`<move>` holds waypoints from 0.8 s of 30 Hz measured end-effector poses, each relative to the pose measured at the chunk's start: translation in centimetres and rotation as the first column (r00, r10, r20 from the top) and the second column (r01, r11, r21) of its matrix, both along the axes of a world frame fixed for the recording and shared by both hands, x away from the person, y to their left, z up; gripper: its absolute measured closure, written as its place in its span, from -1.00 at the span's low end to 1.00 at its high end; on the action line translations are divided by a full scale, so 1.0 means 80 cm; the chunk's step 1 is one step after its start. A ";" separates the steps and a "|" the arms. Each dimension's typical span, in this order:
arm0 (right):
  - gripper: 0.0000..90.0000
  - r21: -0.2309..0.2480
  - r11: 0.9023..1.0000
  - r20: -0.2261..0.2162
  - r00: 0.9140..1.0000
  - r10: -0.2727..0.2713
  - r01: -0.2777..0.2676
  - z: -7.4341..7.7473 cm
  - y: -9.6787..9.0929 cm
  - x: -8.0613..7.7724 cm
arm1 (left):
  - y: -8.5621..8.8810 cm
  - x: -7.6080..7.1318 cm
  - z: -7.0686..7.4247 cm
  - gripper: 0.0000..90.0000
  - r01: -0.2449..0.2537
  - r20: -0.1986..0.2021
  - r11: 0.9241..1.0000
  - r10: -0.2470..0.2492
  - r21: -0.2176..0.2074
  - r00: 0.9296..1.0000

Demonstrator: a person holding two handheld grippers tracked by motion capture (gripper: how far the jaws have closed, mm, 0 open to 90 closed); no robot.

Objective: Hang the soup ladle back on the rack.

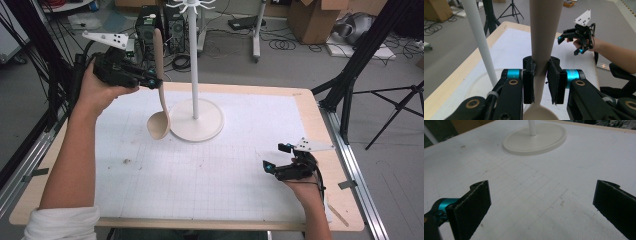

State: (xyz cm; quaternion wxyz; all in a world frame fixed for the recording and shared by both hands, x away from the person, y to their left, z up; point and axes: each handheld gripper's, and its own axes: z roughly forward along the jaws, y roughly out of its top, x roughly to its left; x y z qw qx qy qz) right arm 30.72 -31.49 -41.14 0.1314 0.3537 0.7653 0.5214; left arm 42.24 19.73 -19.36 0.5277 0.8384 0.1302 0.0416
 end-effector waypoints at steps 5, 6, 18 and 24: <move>-0.99 0.004 1.000 -0.001 1.000 0.002 -0.002 0.000 0.000 0.001 | -0.005 0.003 0.011 0.68 -0.001 0.007 1.000 0.001 0.005 1.000; -0.99 0.003 1.000 0.000 1.000 0.003 -0.003 0.000 0.000 0.000 | -0.006 0.004 0.013 0.68 -0.004 0.006 1.000 0.004 0.008 1.000; -0.99 0.011 1.000 -0.005 1.000 0.000 0.000 0.000 -0.001 0.001 | -0.022 0.015 0.033 0.68 -0.036 -0.003 0.999 0.036 0.031 0.999; -0.99 0.012 1.000 -0.004 1.000 0.003 -0.003 0.000 -0.002 0.001 | -0.031 0.020 0.039 0.68 -0.056 -0.008 0.997 0.056 0.050 0.998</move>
